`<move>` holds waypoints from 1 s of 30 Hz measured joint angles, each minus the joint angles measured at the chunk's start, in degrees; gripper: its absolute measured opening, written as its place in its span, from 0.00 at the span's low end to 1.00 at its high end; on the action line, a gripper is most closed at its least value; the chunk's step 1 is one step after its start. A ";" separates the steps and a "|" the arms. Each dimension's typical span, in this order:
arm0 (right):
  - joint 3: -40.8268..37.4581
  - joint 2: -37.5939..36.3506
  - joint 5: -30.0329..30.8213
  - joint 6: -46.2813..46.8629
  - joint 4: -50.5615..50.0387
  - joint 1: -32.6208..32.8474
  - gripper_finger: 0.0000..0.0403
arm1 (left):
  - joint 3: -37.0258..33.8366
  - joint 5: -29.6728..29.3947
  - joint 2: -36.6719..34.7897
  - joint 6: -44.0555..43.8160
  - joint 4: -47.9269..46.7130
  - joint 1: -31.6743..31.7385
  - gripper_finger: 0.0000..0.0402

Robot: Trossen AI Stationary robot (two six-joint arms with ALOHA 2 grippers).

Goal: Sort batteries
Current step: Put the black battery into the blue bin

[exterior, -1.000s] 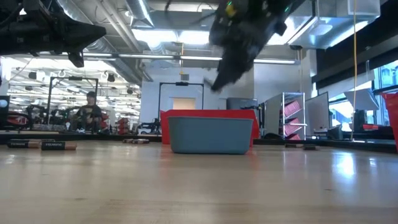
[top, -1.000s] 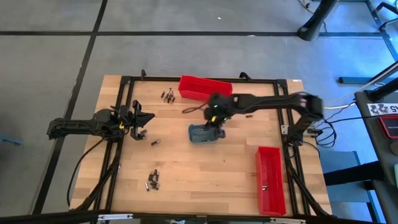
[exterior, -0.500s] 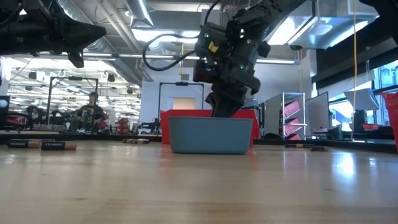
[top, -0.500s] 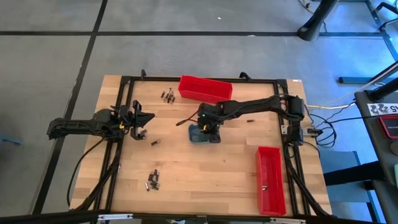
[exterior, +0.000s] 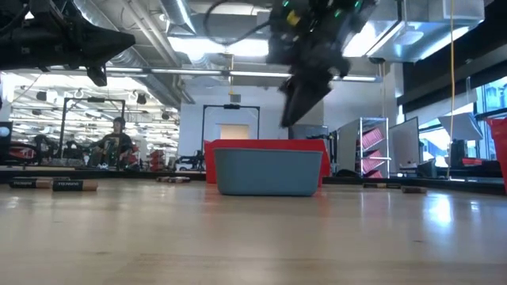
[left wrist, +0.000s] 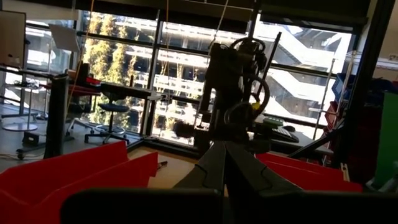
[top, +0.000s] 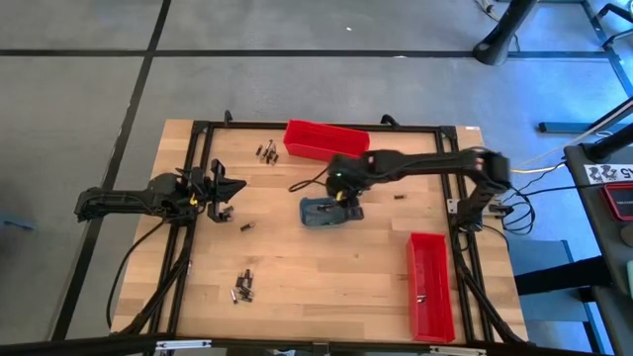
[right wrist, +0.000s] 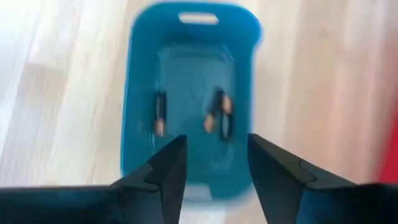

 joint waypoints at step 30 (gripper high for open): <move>-31.63 -11.26 14.06 6.81 -9.21 -8.75 0.38 | 0.00 0.00 -0.02 3.79 0.07 0.04 0.00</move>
